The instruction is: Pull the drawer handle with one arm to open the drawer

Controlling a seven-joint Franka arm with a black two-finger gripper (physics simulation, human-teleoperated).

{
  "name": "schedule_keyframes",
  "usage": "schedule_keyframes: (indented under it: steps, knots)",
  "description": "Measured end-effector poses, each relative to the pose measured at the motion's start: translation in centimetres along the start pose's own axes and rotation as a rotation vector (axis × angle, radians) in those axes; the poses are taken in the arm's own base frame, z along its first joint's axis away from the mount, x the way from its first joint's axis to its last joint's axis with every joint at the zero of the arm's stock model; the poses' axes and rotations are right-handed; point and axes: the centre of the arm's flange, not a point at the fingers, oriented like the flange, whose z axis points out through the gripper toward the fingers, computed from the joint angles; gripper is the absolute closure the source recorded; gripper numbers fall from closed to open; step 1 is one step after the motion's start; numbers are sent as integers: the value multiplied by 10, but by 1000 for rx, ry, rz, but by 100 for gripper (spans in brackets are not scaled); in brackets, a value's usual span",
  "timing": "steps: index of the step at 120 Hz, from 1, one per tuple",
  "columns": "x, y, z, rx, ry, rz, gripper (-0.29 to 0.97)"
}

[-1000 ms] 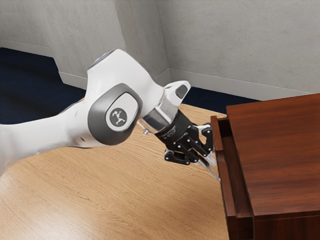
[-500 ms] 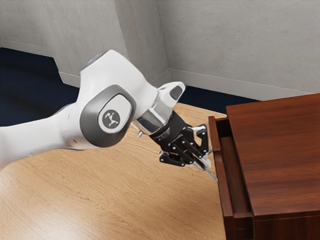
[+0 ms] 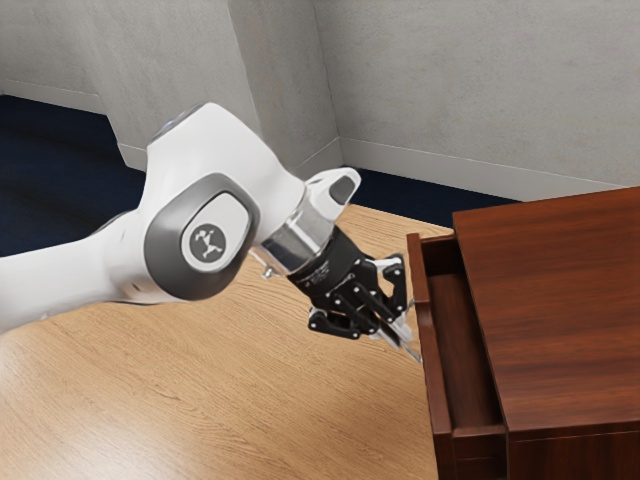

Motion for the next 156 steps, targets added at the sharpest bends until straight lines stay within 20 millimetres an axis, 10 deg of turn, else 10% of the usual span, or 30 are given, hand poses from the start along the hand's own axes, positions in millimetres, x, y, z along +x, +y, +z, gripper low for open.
schedule_keyframes:
  steps: [156]
  knots:
    - [5, -63, -33, -7, 20, -79, 71]
